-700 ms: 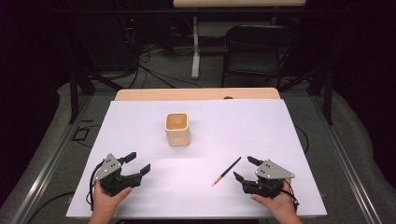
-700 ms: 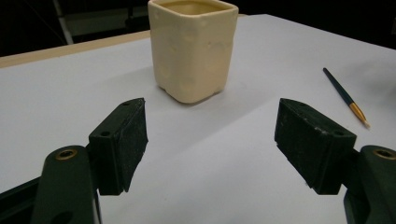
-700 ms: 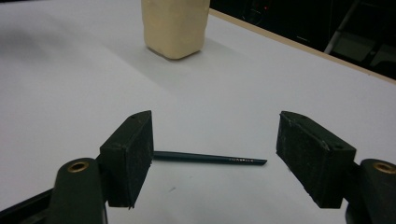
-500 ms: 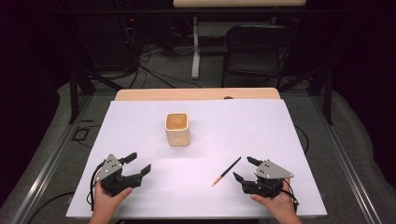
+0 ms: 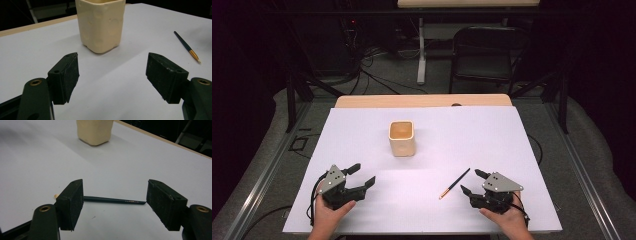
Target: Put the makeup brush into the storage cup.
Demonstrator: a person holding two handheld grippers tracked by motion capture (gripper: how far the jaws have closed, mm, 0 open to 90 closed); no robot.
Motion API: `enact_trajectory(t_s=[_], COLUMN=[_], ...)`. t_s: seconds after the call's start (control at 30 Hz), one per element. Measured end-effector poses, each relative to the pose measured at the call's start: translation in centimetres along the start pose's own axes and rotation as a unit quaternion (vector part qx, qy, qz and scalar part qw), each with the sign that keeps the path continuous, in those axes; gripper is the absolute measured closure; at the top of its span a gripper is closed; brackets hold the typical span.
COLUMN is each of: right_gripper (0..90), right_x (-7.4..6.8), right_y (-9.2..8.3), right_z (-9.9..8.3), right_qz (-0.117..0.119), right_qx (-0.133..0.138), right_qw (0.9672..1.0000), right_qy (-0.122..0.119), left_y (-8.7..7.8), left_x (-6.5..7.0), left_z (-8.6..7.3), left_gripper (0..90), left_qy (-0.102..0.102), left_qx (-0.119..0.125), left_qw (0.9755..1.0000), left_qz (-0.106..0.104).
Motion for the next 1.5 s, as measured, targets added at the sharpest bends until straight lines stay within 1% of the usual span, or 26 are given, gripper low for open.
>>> enact_trajectory(t_s=[0.13, 0.17, 0.2, 0.23, 0.27, 0.33, 0.43, 0.5, 0.57, 0.67, 0.73, 0.8, 0.87, 0.93, 1.0, 1.03, 1.07, 1.1, 1.17, 1.2, 1.23, 1.3, 1.37, 1.4, 1.43, 1.5], right_gripper=[30.4, 30.4, 30.4, 34.5, 34.5, 35.3, 37.7, 38.1, 40.2, 41.0, 41.0, 40.9, 40.8, 40.8, 40.7, 40.7, 40.5, 40.5, 40.5, 40.5, 40.5, 40.5, 40.5, 40.5, 40.5, 40.9], right_x=[0.0, 0.0, 0.0, 0.1, 0.3, 0.3, 0.5, 0.8, 0.9, 1.2, 1.3, 1.3, 1.4, 1.5, 1.4, 1.2, 1.1, 1.0, 0.8, 0.8, 0.7, 0.7, 0.7, 0.8, 0.8, 0.9], right_y=[0.0, 0.0, 0.0, 0.2, 0.4, 0.6, 0.9, 1.2, 1.5, 1.8, 2.2, 2.6, 3.0, 3.4, 3.8, 3.9, 4.0, 4.1, 4.3, 4.4, 4.4, 4.6, 4.7, 4.7, 4.8, 4.9], right_z=[0.0, 0.0, 0.0, 0.7, 1.0, 1.2, 1.6, 1.9, 2.3, 2.9, 3.1, 3.2, 3.2, 3.3, 3.3, 3.3, 3.4, 3.4, 3.6, 3.6, 3.6, 3.7, 3.7, 3.8, 3.8, 3.9], right_qz=[0.000, 0.000, 0.000, 0.015, 0.021, 0.034, 0.040, 0.039, 0.049, 0.060, 0.069, 0.074, 0.081, 0.087, 0.095, 0.100, 0.107, 0.112, 0.110, 0.115, 0.117, 0.122, 0.125, 0.127, 0.126, 0.132], right_qx=[0.000, 0.000, 0.000, -0.014, -0.037, -0.048, -0.064, -0.075, -0.085, -0.106, -0.124, -0.147, -0.172, -0.189, -0.209, -0.214, -0.221, -0.228, -0.233, -0.237, -0.249, -0.260, -0.269, -0.278, -0.283, -0.293], right_qw=[1.0000, 1.0000, 1.0000, 0.9993, 0.9979, 0.9965, 0.9943, 0.9929, 0.9916, 0.9883, 0.9838, 0.9783, 0.9715, 0.9656, 0.9582, 0.9556, 0.9527, 0.9495, 0.9465, 0.9449, 0.9415, 0.9343, 0.9291, 0.9244, 0.9212, 0.9122], right_qy=[0.000, 0.000, 0.000, -0.031, -0.050, -0.059, -0.075, -0.084, -0.084, -0.092, -0.109, -0.126, -0.141, -0.155, -0.171, -0.176, -0.179, -0.184, -0.194, -0.195, -0.195, -0.211, -0.220, -0.228, -0.235, -0.255], left_y=[0.0, 0.1, 0.1, 0.1, 0.1, 0.1, 0.2, 0.2, 0.2, 0.2, 0.1, -0.2, -0.4, -0.5, -0.4, -0.4, -0.3, -0.2, 0.0, 0.0, 0.0, -0.1, -0.1, -0.1, 0.0, 0.1], left_x=[0.0, 0.1, 0.1, 0.2, 0.3, 0.3, 0.3, 0.2, 0.2, 0.2, 0.1, -0.2, -0.5, -0.9, -1.2, -1.2, -1.1, -1.0, -0.8, -0.7, -0.8, -1.0, -1.2, -1.3, -1.4, -1.3], left_z=[0.0, -0.1, -0.1, -0.2, -0.2, -0.2, -0.2, -0.3, -0.3, -0.3, -0.2, 0.1, 0.2, 0.2, 0.2, 0.3, 0.3, 0.4, 0.5, 0.5, 0.4, 0.3, 0.4, 0.4, 0.5, 0.6], left_gripper=[26.8, 26.8, 27.9, 27.9, 28.3, 28.6, 29.0, 29.0, 29.0, 29.0, 29.0, 29.0, 29.0, 29.0, 29.0, 29.4, 29.5, 29.5, 29.5, 29.5, 29.6, 29.5, 29.5, 29.6, 29.5, 29.6], left_qy=[0.000, 0.001, 0.001, 0.005, 0.004, 0.004, 0.005, 0.007, 0.008, 0.011, 0.014, 0.010, 0.008, 0.006, 0.005, -0.003, -0.005, 0.001, 0.008, 0.015, 0.018, 0.019, 0.017, 0.017, 0.020, 0.030], left_qx=[0.000, -0.011, -0.011, -0.014, -0.014, -0.016, -0.017, -0.021, -0.021, -0.023, -0.021, -0.015, -0.010, -0.010, -0.012, -0.012, -0.010, -0.011, -0.016, -0.020, -0.022, -0.028, -0.028, -0.027, -0.028, -0.031], left_qw=[1.0000, 0.9999, 0.9999, 0.9999, 0.9999, 0.9998, 0.9998, 0.9997, 0.9997, 0.9997, 0.9997, 0.9998, 0.9999, 0.9998, 0.9996, 0.9996, 0.9997, 0.9998, 0.9997, 0.9995, 0.9994, 0.9992, 0.9990, 0.9990, 0.9987, 0.9982], left_qz=[0.000, -0.002, -0.002, -0.007, -0.008, -0.009, -0.009, -0.008, -0.007, -0.004, -0.001, 0.002, 0.008, 0.015, 0.024, 0.024, 0.021, 0.019, 0.019, 0.018, 0.021, 0.024, 0.030, 0.033, 0.038, 0.041])
Point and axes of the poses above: each handheld gripper's, and its own axes: y roughly forward along the jaws, z roughly out of its top, x roughly to its right, the point moved 6 cm from there along y, roughly forward along the jaws, and after that the axes turned 2 degrees about y, right-handed, at the moved point
